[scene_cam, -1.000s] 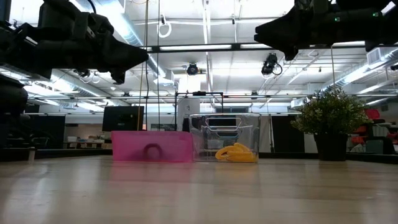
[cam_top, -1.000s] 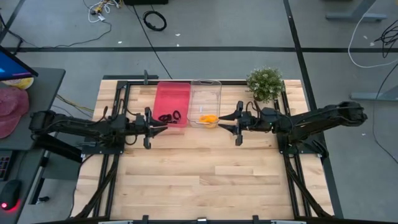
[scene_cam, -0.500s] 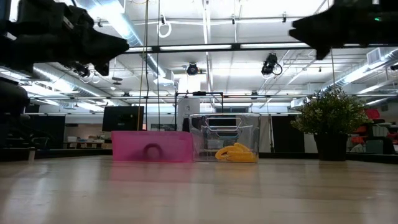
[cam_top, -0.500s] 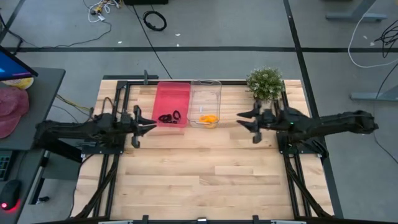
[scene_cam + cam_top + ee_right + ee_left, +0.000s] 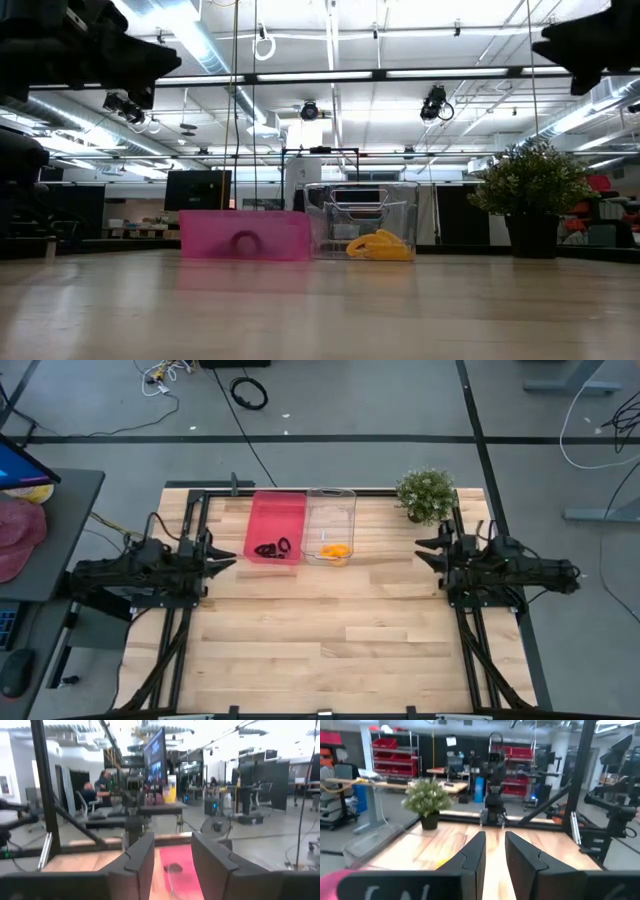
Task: Sort spring keychains
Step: Return to home position
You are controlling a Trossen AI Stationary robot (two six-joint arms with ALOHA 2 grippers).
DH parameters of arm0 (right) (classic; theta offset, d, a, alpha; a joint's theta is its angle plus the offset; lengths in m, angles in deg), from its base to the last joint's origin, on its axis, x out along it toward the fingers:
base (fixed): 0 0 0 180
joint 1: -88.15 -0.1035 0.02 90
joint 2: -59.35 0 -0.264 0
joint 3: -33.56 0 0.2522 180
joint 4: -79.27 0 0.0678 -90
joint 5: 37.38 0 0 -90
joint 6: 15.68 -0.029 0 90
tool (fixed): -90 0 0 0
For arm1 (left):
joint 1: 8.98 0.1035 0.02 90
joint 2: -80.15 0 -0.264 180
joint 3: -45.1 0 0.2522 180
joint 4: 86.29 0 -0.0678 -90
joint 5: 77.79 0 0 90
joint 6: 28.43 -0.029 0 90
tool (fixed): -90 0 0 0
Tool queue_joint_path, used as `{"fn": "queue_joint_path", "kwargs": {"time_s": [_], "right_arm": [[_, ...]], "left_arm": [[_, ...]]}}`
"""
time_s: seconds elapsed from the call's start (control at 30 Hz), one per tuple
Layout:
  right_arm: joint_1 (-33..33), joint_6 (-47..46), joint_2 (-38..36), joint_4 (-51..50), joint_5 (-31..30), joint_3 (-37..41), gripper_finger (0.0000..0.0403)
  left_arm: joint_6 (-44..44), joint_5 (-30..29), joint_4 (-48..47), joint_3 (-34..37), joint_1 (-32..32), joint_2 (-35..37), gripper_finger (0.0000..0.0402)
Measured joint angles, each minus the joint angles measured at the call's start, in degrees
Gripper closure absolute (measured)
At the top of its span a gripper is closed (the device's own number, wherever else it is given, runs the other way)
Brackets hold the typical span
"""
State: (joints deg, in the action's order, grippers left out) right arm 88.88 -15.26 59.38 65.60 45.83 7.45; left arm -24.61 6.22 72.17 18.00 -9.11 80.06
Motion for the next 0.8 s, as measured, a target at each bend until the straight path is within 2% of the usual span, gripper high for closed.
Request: {"fn": "queue_joint_path", "kwargs": {"time_s": [0.3,0.5,0.6,0.8], "right_arm": [[-0.3,0.2,-0.1,1.8,-0.3,1.1,0.0269],[-0.2,1.1,-0.1,11.2,-1.8,10.6,0.0269],[-0.1,1.1,0.3,8.4,-3.1,11.5,0.0269],[0.0,2.3,0.0,3.9,-2.2,11.4,0.0269]], "left_arm": [[0.0,-1.5,-0.9,0.1,-0.4,0.0,0.0326],[-1.5,-3.5,5.5,7.1,-0.4,0.0,0.0326],[-2.6,-6.3,11.0,13.0,-0.4,0.0,0.0326],[-4.5,-5.4,10.9,12.8,-0.5,0.0,0.0326]]}}
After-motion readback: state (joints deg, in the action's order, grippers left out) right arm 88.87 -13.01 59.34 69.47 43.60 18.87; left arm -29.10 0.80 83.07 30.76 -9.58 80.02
